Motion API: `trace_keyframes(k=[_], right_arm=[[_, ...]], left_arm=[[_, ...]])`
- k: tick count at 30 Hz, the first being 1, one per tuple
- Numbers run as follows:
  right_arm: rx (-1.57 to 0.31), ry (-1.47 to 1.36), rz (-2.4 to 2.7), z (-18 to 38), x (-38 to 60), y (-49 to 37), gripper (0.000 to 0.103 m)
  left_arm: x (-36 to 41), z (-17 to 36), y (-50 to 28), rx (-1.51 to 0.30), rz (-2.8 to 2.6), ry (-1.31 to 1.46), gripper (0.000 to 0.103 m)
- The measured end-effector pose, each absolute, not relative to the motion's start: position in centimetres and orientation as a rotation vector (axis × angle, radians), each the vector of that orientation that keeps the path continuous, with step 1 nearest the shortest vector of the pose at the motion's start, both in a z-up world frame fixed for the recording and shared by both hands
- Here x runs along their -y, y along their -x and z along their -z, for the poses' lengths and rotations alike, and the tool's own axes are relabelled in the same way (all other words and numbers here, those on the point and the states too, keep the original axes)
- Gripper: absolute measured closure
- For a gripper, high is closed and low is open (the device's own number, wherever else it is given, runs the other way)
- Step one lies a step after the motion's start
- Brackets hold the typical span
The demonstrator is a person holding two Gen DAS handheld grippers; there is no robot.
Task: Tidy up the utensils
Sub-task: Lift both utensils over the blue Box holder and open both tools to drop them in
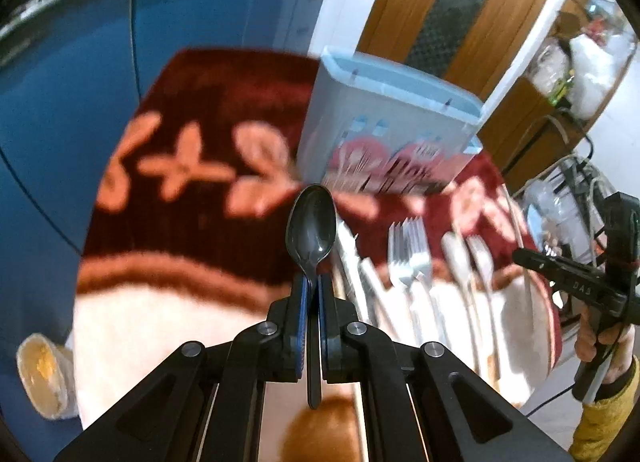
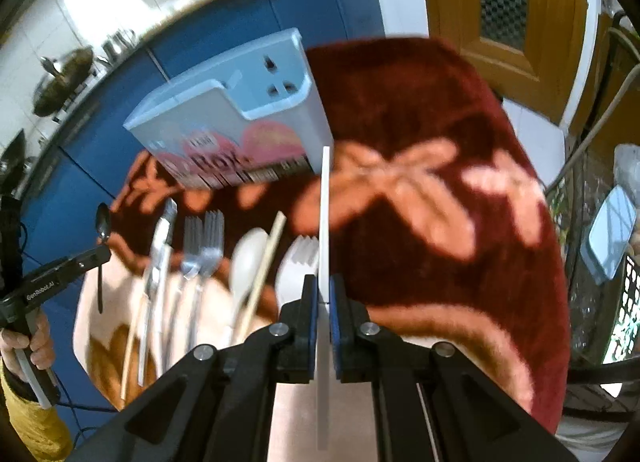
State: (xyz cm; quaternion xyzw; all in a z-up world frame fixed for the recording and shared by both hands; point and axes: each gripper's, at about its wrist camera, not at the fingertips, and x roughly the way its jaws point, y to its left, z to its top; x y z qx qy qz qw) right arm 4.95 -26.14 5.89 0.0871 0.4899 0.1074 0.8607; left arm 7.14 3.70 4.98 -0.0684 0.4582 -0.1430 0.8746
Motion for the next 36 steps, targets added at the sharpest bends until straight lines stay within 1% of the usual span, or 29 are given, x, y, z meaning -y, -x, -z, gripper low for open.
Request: trace_keyframes(k=[10,20,28,32,36], right_arm=[[-0.73,-0.207,-0.284,-11.2,24.8,-5.0,0.096],[-0.535,-0.162,-0.283,-14.0,22.9,-9.3,0.096],[-0.397,-0.141,-0.22,-13.8,22.6,-13.3,0.096],[-0.344,-0.14,-0.217,-13.0,22.3,-15.2,0.096],[-0.3,-0.125,-0.217,-12.0,21.9,-16.0,0.096]], left_arm=[[-0.8,-9.8,-9.4,-0.687,0.323,0.144,0.098],[1.3,-13.0,-13.8,-0.501,0.292,0.107,0.098],[2.9,-12.1,-17.8,-0.421,0.243,0.079,0.098],[3.4,-10.4,-19.0,-0.376,0.211,0.067,0.098],[3.2,-8.4,-19.3,-0.383,0.205,0.08,0.098]])
